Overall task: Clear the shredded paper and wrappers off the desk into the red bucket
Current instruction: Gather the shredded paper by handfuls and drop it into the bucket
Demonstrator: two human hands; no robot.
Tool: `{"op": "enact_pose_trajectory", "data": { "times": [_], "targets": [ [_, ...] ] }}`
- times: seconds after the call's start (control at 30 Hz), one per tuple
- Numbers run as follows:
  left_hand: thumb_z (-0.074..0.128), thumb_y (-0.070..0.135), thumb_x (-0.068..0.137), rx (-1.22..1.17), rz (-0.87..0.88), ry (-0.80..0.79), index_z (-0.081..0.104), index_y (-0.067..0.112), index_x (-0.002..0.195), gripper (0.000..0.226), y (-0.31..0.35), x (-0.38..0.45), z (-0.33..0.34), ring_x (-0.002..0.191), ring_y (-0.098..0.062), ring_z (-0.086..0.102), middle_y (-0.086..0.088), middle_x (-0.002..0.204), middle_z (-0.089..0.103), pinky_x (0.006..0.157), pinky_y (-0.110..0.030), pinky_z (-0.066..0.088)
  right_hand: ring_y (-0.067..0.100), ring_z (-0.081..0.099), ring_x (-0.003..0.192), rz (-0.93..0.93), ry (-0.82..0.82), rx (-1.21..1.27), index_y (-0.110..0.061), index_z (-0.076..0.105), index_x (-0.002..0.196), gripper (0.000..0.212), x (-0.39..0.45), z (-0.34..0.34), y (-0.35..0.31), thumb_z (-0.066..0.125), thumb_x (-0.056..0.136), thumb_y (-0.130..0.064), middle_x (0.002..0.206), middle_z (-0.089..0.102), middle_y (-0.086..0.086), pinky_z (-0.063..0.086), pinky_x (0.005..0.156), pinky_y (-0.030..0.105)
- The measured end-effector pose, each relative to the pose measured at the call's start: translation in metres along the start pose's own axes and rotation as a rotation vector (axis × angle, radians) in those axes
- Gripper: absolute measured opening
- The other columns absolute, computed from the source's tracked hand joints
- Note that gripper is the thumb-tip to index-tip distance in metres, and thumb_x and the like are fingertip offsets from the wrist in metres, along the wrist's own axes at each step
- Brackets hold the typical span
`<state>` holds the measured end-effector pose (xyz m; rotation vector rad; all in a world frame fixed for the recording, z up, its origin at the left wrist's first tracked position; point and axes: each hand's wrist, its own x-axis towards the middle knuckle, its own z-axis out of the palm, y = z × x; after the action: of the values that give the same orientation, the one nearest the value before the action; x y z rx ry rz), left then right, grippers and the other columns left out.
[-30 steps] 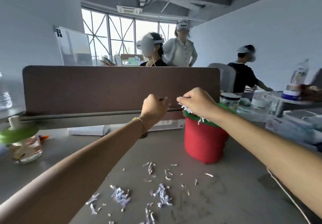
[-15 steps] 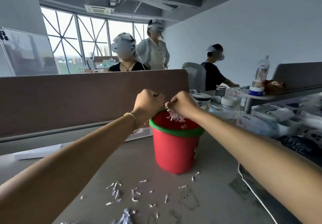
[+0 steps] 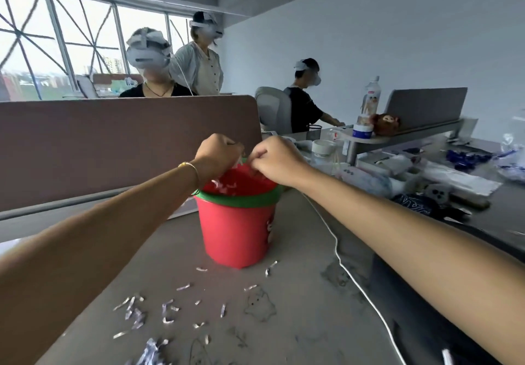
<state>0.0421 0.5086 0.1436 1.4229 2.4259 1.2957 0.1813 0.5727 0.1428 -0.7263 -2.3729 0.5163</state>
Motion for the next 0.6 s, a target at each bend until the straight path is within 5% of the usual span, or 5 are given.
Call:
{"op": "enact_pose_trajectory", "data": {
  "times": [0.2, 0.37, 0.5, 0.6],
  "targets": [
    [0.064, 0.025, 0.088, 0.03, 0.042, -0.211, 0.071, 0.016, 0.073, 0.02, 0.0, 0.004, 0.009, 0.058, -0.019, 0.063, -0.006, 0.063, 0.068, 0.057, -0.027, 0.053, 0.017, 0.072, 0.071, 0.024, 0.021, -0.006, -0.016, 0.081, 0.072, 0.017, -0.008, -0.006, 0.006, 0.065, 0.076, -0.012, 0.069, 0.077, -0.002, 0.061, 0.072, 0.04],
    [0.069, 0.024, 0.083, 0.091, 0.111, -0.31, 0.071, 0.023, 0.069, 0.014, -0.002, 0.002, 0.008, 0.068, -0.018, 0.068, -0.002, 0.07, 0.073, 0.075, -0.034, 0.059, 0.012, 0.074, 0.075, 0.026, 0.031, 0.024, -0.019, 0.082, 0.075, 0.02, -0.014, -0.01, 0.005, 0.064, 0.082, -0.011, 0.071, 0.078, -0.004, 0.061, 0.078, 0.038],
    [0.066, 0.039, 0.087, 0.245, 0.174, -0.342, 0.076, 0.024, 0.087, 0.018, 0.001, -0.008, 0.001, 0.088, -0.02, 0.065, -0.001, 0.091, 0.073, 0.077, -0.034, 0.053, 0.012, 0.073, 0.075, 0.021, 0.06, 0.016, -0.019, 0.08, 0.072, 0.02, -0.017, -0.01, 0.002, 0.063, 0.078, -0.012, 0.069, 0.077, -0.006, 0.061, 0.078, 0.039],
    [0.059, 0.031, 0.092, 0.335, 0.233, -0.303, 0.074, 0.025, 0.103, 0.019, 0.005, -0.023, -0.008, 0.095, -0.023, 0.064, -0.002, 0.105, 0.071, 0.077, -0.027, 0.046, 0.011, 0.072, 0.078, 0.009, 0.085, -0.004, -0.021, 0.08, 0.075, 0.021, -0.023, -0.011, 0.0, 0.061, 0.078, -0.012, 0.073, 0.077, -0.008, 0.06, 0.078, 0.038]
  ]
}}
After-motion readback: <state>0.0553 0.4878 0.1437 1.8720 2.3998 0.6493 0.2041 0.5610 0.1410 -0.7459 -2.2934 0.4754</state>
